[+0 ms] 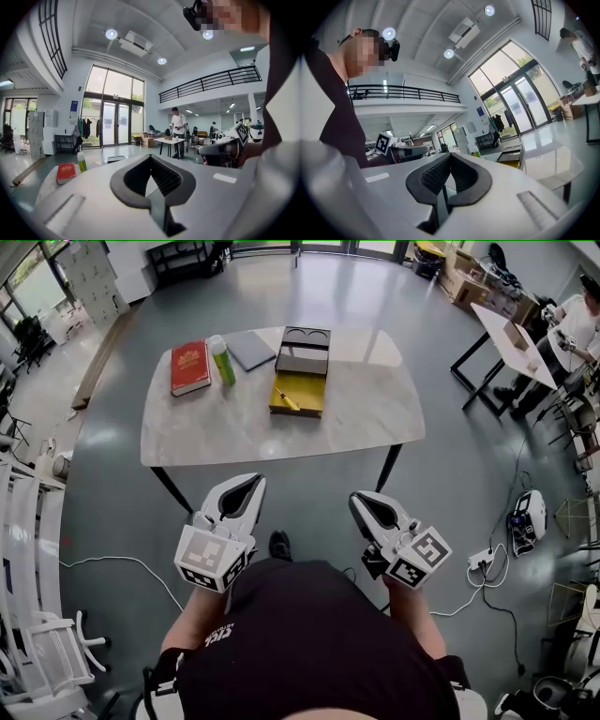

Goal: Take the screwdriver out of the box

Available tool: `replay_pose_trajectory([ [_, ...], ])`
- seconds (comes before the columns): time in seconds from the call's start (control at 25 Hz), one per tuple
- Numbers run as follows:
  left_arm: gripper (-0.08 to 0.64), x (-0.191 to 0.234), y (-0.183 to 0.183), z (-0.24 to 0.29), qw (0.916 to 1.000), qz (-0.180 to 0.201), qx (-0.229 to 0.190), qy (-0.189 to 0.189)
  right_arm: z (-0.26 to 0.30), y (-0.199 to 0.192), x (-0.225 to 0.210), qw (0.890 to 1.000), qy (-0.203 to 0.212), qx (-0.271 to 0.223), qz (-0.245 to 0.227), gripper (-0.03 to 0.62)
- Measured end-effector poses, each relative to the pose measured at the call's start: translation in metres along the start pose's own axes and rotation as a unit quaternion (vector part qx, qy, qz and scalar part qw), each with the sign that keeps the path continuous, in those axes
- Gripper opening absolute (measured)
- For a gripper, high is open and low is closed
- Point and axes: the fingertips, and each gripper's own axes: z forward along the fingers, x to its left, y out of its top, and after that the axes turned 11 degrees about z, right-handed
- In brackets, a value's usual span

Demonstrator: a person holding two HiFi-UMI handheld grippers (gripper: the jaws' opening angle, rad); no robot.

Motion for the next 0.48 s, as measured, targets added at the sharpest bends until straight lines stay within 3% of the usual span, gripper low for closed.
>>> replay_pose_trajectory([
  [0.48, 0.002, 0.106, -0.006, 0.067, 1.0, -0.001, 0.005, -0.002, 0.121, 0.023, -0.054, 0.999, 0.003, 0.036, 0.014, 0.014],
])
